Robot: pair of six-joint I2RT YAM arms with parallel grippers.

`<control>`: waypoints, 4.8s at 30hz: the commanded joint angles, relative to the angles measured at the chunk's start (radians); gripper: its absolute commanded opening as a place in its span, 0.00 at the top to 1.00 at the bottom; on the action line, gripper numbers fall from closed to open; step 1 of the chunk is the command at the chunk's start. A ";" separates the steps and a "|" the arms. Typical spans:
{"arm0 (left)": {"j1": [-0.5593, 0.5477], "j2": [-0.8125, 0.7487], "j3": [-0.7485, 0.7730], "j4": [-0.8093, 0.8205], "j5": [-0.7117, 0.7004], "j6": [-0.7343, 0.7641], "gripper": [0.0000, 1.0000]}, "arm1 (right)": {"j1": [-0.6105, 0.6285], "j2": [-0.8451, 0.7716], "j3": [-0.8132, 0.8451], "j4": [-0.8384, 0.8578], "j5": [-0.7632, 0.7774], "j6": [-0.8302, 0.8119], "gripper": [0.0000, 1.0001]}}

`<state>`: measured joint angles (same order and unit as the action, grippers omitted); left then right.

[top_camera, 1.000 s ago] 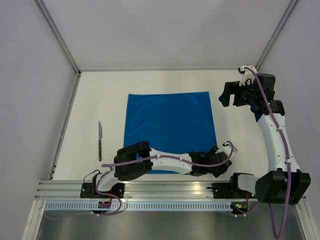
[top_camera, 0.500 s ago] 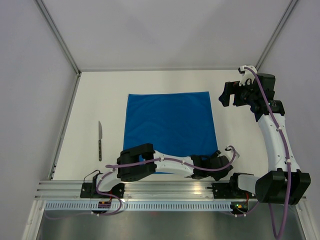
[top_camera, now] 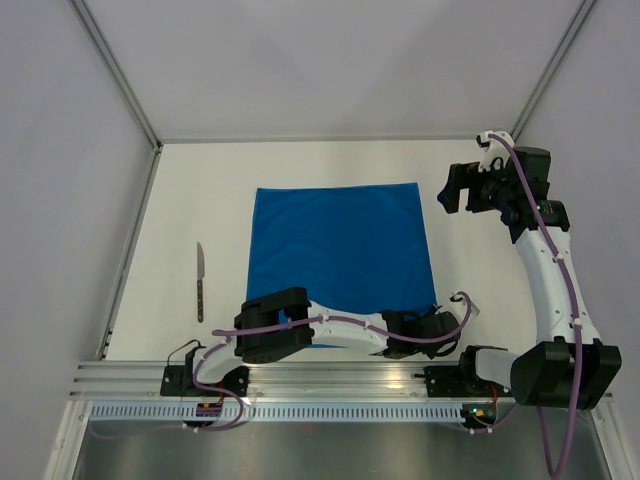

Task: Fold the napkin, place the utensils inside, and roll it up
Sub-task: Fold the napkin

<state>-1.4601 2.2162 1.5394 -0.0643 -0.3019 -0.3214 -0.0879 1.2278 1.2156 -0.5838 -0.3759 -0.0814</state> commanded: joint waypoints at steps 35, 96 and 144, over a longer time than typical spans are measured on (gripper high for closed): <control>0.057 -0.075 -0.047 0.147 0.233 0.039 0.62 | -0.004 0.013 -0.014 -0.001 0.003 0.011 0.02; 0.112 -0.211 -0.128 0.185 0.225 -0.053 0.98 | -0.004 0.022 -0.018 -0.014 0.002 -0.009 0.02; 1.113 -0.343 -0.211 -0.008 0.451 -0.205 0.98 | 0.000 0.119 -0.027 -0.033 -0.104 -0.020 0.02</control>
<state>-0.3641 1.8568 1.2804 -0.0586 0.1154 -0.4934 -0.0879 1.3426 1.1900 -0.6151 -0.4702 -0.0944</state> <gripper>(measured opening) 0.029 0.979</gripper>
